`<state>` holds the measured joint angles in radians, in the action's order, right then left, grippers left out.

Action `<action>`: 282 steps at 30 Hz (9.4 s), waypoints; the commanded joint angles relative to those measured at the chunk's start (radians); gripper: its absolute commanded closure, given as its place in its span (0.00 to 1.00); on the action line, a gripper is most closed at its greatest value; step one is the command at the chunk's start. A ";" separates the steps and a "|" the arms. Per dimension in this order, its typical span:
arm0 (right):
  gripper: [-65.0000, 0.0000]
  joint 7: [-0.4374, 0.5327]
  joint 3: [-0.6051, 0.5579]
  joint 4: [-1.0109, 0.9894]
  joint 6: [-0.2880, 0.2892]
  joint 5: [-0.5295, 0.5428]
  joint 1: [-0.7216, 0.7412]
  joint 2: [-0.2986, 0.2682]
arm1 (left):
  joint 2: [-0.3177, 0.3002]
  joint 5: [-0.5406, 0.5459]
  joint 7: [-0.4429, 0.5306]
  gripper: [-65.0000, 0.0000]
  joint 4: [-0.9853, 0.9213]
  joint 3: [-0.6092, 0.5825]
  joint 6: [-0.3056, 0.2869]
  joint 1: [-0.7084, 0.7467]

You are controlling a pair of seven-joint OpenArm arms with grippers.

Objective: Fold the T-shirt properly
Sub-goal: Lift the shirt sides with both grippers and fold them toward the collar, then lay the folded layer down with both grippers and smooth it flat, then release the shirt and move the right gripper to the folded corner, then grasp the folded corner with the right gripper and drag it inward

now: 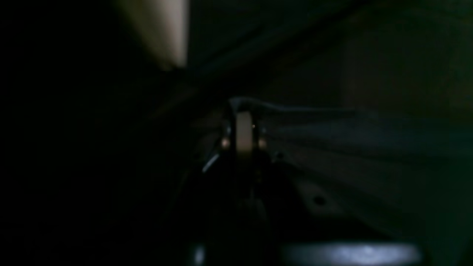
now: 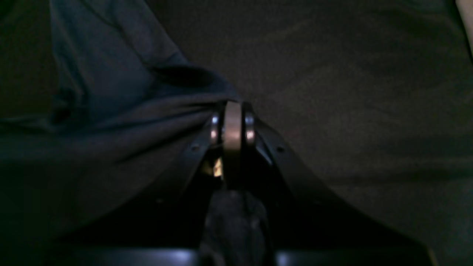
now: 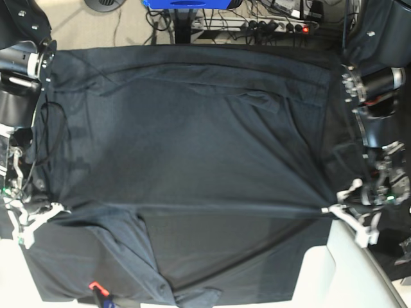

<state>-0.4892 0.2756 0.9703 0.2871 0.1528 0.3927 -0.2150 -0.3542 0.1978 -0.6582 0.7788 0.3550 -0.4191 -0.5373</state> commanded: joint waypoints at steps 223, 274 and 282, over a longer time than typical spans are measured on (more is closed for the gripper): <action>0.50 -0.251 -0.115 0.091 -0.053 0.012 -0.028 0.035 | 0.122 0.018 -0.087 1.00 0.842 0.278 -0.002 0.781; 1.00 -0.457 -0.186 0.738 -0.062 0.060 -0.482 0.228 | 0.109 0.016 -0.087 1.00 0.753 0.356 -0.004 0.753; 1.00 -0.451 -0.192 0.836 -0.062 0.060 -0.647 0.285 | 0.096 0.016 -0.087 1.00 0.723 0.356 -0.004 0.751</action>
<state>-0.9516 0.0849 1.7874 0.2203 0.2031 -0.2604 0.0658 -0.2394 0.2104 -0.7601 1.4872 0.7055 -0.4232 0.2188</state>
